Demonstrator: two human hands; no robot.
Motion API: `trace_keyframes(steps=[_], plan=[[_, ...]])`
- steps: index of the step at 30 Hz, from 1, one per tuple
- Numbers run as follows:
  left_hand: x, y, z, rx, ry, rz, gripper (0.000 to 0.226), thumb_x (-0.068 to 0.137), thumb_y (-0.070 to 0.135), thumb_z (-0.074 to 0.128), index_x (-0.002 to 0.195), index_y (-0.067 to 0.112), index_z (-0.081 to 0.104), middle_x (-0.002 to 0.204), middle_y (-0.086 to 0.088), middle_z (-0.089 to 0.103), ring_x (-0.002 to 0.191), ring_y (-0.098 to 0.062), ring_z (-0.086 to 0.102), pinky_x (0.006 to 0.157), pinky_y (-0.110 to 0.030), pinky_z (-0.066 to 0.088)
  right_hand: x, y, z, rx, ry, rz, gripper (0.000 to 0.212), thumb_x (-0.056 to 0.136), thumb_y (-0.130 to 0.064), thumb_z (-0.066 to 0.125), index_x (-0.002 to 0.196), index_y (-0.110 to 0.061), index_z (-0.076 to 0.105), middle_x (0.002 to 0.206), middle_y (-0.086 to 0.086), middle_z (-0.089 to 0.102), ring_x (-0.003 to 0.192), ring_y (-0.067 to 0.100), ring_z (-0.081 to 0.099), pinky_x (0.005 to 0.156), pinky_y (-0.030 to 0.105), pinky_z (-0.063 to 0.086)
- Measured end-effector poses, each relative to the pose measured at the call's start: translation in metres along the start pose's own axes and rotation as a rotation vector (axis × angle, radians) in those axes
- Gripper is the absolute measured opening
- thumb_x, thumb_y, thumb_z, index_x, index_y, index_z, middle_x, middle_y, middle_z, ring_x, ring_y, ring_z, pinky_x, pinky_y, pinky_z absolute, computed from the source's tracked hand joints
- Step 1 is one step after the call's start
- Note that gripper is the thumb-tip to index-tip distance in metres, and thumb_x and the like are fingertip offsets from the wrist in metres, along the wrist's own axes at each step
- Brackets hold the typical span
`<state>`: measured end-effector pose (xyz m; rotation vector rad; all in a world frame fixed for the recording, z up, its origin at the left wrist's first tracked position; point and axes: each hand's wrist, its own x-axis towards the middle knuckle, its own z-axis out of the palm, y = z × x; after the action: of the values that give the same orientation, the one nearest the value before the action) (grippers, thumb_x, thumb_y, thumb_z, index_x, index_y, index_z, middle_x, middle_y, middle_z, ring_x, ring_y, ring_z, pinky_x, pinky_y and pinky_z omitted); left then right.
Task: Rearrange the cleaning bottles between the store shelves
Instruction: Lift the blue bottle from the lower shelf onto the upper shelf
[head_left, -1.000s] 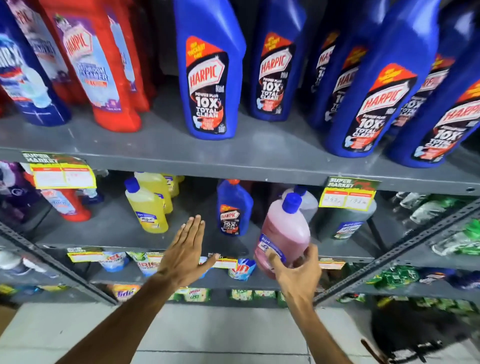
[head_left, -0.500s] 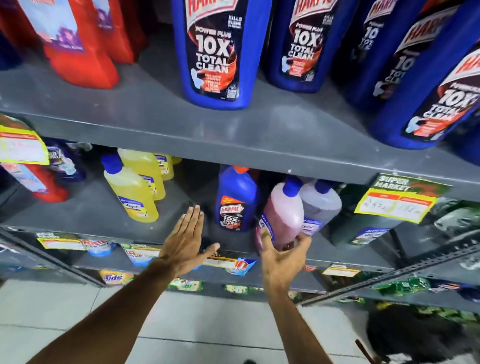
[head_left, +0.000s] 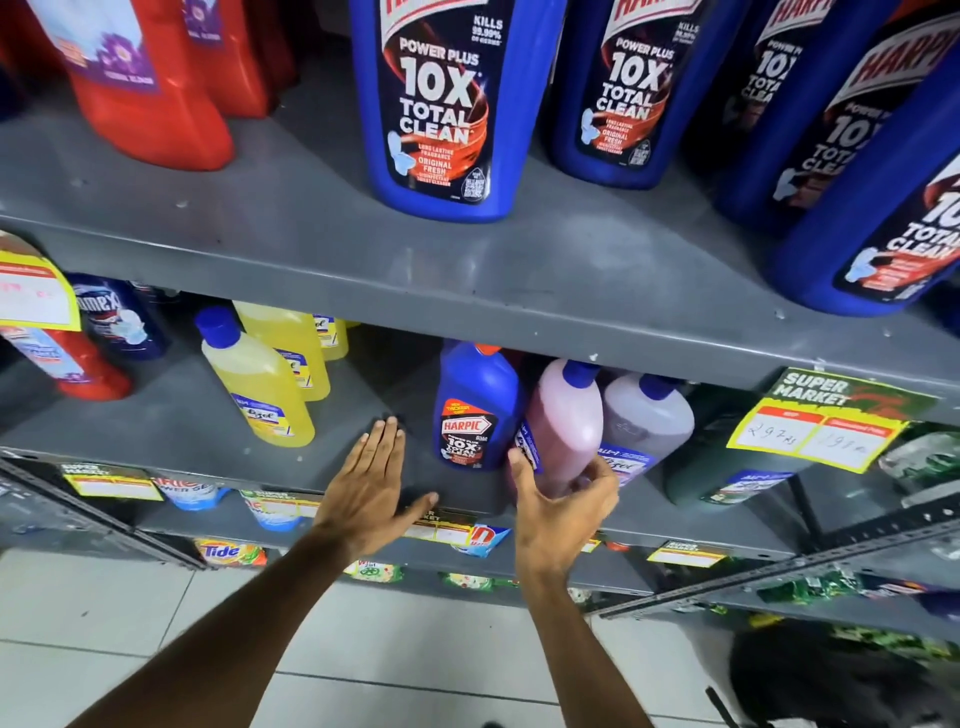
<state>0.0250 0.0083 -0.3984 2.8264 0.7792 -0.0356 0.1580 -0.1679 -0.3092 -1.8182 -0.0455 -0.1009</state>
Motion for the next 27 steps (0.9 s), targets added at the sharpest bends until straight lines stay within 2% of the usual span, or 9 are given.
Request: trace_keyframes(steps=[2,4,6,9,12,15,21,24,27], plan=[[0.0,0.002,0.0,-0.008,0.0,0.004,0.114,0.092,0.086,0.009,0.163,-0.003,0.013,0.173,-0.023,0.009,0.162,-0.035,0.011,0.131,-0.044,0.011,-0.009,-0.013,-0.008,0.023,0.063,-0.168,0.092,0.063,-0.024,0.104,0.137,-0.012,0.051,0.133,0.009,0.043,0.117,0.009,0.053,0.098,0.024,0.053],[0.0,0.002,0.001,-0.026,0.024,0.003,0.113,0.094,0.085,0.011,0.162,-0.005,0.017,0.172,-0.023,0.011,0.161,-0.036,0.012,0.131,-0.045,0.012,-0.019,-0.033,-0.014,0.03,0.045,-0.441,0.084,0.073,-0.026,0.098,0.14,-0.009,0.049,0.136,0.003,0.039,0.12,0.017,0.052,0.106,0.019,0.044],[0.001,0.002,0.0,-0.042,0.021,-0.006,0.115,0.091,0.086,0.005,0.163,-0.003,0.009,0.173,-0.02,0.001,0.162,-0.032,0.002,0.132,-0.044,0.006,-0.019,-0.059,-0.011,-0.035,-0.127,-0.628,0.075,0.084,-0.028,0.088,0.142,-0.005,0.047,0.139,0.004,0.041,0.126,0.027,0.051,0.112,0.023,0.041],[0.001,0.003,0.001,-0.031,-0.014,-0.013,0.114,0.088,0.086,0.002,0.164,0.001,-0.005,0.174,-0.017,-0.01,0.162,-0.029,-0.008,0.13,-0.039,-0.006,-0.003,-0.103,0.006,-0.301,-0.377,-0.583,0.067,0.09,-0.025,0.082,0.143,-0.005,0.047,0.142,0.014,0.051,0.133,0.029,0.047,0.116,0.032,0.037],[0.0,0.003,-0.002,-0.04,0.006,-0.01,0.111,0.091,0.082,0.013,0.164,0.0,0.0,0.175,-0.02,-0.002,0.163,-0.031,-0.002,0.129,-0.039,-0.004,0.015,-0.124,0.026,-0.569,-0.569,-0.553,0.064,0.091,-0.028,0.08,0.139,0.001,0.05,0.139,0.023,0.056,0.132,0.039,0.05,0.116,0.038,0.034],[0.0,0.002,-0.002,-0.047,0.021,0.0,0.11,0.092,0.081,0.018,0.164,-0.001,0.004,0.174,-0.021,0.002,0.163,-0.033,0.002,0.13,-0.04,-0.001,0.022,-0.129,0.039,-0.661,-0.705,-0.498,0.063,0.088,-0.026,0.082,0.136,0.001,0.052,0.138,0.023,0.06,0.13,0.041,0.055,0.112,0.043,0.042],[0.0,0.002,0.001,-0.062,0.045,0.014,0.107,0.094,0.077,0.029,0.16,-0.006,0.021,0.17,-0.025,0.02,0.159,-0.039,0.021,0.13,-0.049,0.02,0.028,-0.12,0.047,-0.633,-0.68,-0.46,0.051,0.08,-0.021,0.086,0.121,-0.004,0.061,0.123,0.019,0.07,0.113,0.04,0.065,0.096,0.043,0.052],[-0.001,0.002,-0.002,-0.063,0.035,0.009,0.107,0.095,0.078,0.026,0.161,-0.006,0.019,0.171,-0.025,0.016,0.16,-0.038,0.016,0.131,-0.047,0.015,0.026,-0.112,0.043,-0.564,-0.67,-0.452,0.059,0.076,-0.025,0.092,0.124,-0.008,0.062,0.123,0.013,0.072,0.112,0.036,0.067,0.097,0.041,0.053],[-0.013,0.002,-0.008,-0.038,-0.024,0.01,0.108,0.093,0.079,0.015,0.163,-0.003,0.008,0.172,-0.021,-0.002,0.162,-0.035,0.002,0.133,-0.044,0.004,0.022,-0.107,0.034,-0.558,-0.671,-0.44,0.061,0.074,-0.03,0.094,0.123,-0.008,0.064,0.121,0.011,0.074,0.11,0.033,0.069,0.096,0.038,0.054]])
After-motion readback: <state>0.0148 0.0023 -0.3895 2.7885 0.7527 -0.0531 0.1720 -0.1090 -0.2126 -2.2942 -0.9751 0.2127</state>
